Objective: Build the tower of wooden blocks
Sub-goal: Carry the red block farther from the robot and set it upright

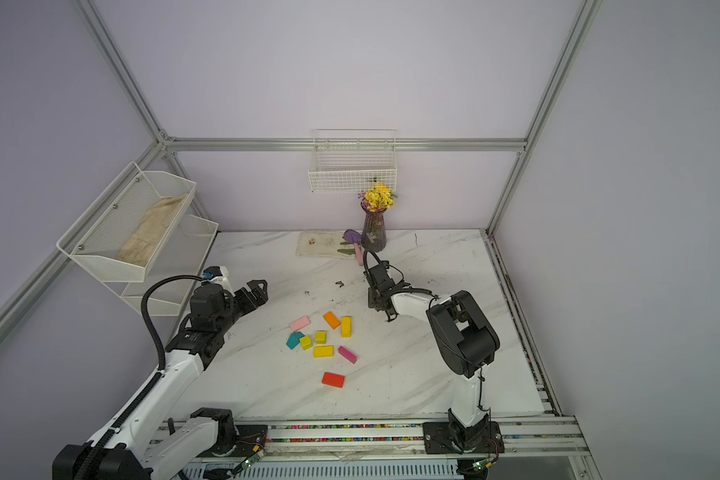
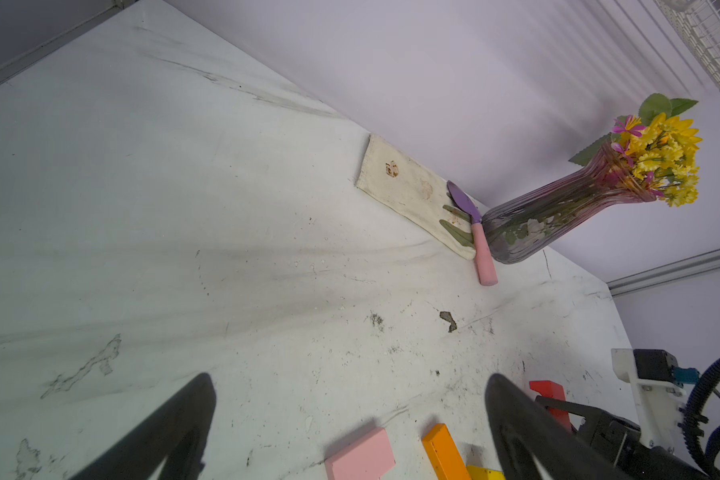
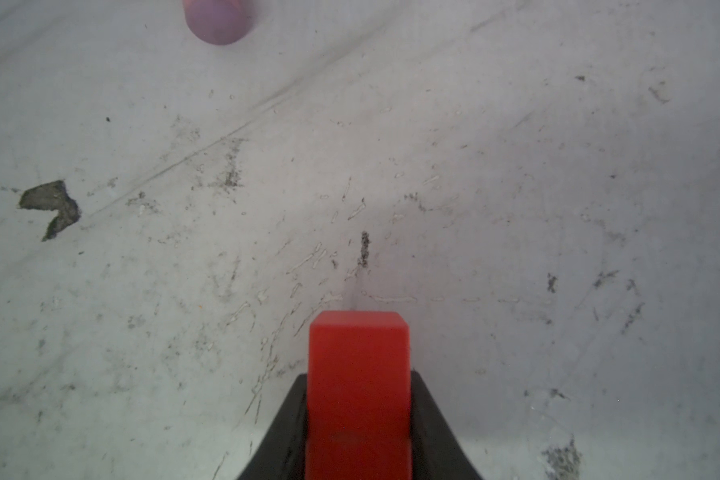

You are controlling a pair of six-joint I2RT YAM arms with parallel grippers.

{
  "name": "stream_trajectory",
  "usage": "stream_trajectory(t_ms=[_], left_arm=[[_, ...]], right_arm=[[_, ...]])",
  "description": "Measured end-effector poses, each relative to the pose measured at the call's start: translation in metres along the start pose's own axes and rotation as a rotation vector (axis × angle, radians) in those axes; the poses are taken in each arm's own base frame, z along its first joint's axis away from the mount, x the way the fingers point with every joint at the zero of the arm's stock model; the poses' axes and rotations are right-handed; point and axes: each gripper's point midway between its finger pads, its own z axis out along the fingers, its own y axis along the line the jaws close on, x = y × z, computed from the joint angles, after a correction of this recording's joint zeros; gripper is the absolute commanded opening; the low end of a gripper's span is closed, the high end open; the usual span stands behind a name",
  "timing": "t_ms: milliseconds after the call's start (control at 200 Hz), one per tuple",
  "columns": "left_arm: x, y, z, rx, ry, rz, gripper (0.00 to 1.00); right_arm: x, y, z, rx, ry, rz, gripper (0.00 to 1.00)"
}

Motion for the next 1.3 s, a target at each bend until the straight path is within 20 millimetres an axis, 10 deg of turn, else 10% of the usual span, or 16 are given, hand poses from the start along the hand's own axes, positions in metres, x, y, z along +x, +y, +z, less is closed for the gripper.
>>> stream_trajectory(t_ms=[685,1300], left_arm=[[0.007,0.001,0.006,0.001,0.032,0.0,1.0],[0.013,0.0,0.009,0.014,0.057,-0.001,1.0]], right_arm=[[0.01,0.005,0.008,-0.024,0.036,-0.006,0.24],[0.009,0.005,0.005,-0.029,0.034,-0.008,0.56]])
